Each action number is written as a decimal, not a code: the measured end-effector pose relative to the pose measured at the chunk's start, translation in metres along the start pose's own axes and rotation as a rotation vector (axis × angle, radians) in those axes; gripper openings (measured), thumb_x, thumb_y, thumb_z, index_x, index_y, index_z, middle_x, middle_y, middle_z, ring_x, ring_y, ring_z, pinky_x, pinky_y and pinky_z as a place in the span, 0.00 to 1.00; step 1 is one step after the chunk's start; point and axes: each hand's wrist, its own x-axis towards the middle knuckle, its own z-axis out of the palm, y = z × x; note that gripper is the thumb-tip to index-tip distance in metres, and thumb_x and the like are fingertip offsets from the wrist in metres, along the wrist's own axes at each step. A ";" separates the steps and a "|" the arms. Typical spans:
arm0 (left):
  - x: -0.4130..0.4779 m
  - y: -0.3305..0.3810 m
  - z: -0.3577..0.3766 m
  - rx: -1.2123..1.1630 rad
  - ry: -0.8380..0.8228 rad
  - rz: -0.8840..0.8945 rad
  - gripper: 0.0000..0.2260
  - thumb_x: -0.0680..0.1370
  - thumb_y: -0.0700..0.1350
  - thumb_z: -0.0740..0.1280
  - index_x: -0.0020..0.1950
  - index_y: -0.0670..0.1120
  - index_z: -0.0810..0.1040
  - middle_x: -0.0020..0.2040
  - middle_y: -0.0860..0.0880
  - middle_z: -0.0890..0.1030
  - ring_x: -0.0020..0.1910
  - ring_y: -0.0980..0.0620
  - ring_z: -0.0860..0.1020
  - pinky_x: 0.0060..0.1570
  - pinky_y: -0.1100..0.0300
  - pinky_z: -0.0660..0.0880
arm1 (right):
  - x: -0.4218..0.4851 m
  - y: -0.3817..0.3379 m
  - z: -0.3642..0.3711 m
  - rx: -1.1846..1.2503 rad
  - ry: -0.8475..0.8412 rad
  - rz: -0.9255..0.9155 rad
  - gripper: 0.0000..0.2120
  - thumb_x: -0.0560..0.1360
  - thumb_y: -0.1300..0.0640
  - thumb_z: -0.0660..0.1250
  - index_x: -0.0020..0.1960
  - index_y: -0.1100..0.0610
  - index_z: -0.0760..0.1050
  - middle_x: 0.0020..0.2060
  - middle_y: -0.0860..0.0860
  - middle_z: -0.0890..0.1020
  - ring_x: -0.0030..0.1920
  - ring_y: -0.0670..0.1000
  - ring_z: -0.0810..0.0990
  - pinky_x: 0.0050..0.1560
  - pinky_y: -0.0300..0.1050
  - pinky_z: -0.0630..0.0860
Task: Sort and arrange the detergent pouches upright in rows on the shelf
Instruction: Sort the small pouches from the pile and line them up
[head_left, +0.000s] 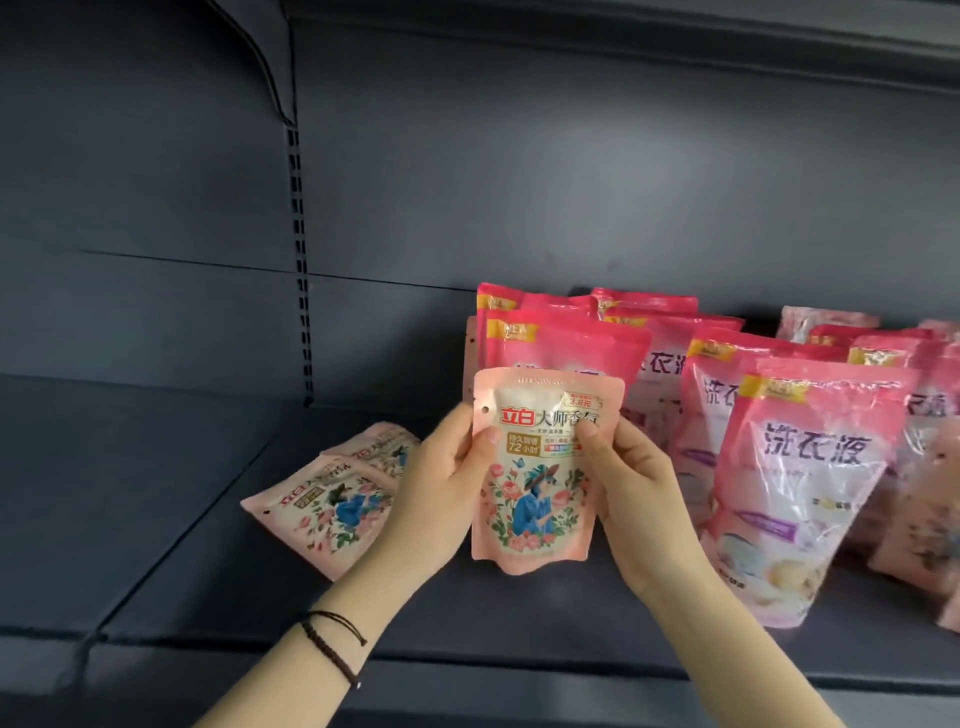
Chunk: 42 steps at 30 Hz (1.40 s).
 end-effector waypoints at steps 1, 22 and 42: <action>-0.002 -0.002 0.004 0.027 0.010 -0.008 0.12 0.81 0.50 0.60 0.56 0.43 0.75 0.50 0.42 0.82 0.50 0.43 0.81 0.49 0.38 0.76 | -0.002 0.005 -0.003 0.009 0.012 0.008 0.12 0.77 0.53 0.63 0.53 0.58 0.81 0.51 0.58 0.85 0.52 0.57 0.84 0.45 0.46 0.81; -0.009 0.011 -0.105 1.372 -0.288 0.237 0.17 0.75 0.64 0.55 0.52 0.58 0.76 0.44 0.58 0.78 0.49 0.56 0.74 0.45 0.58 0.66 | -0.012 -0.053 0.033 -1.729 -0.732 0.153 0.17 0.75 0.41 0.61 0.50 0.53 0.78 0.48 0.47 0.80 0.48 0.48 0.79 0.51 0.48 0.79; 0.076 -0.073 -0.209 1.407 -0.562 0.082 0.24 0.75 0.69 0.53 0.53 0.53 0.77 0.46 0.52 0.80 0.48 0.50 0.78 0.43 0.57 0.69 | 0.119 0.034 0.190 -2.048 -0.715 0.130 0.19 0.75 0.47 0.68 0.60 0.58 0.78 0.52 0.53 0.83 0.51 0.54 0.81 0.48 0.47 0.79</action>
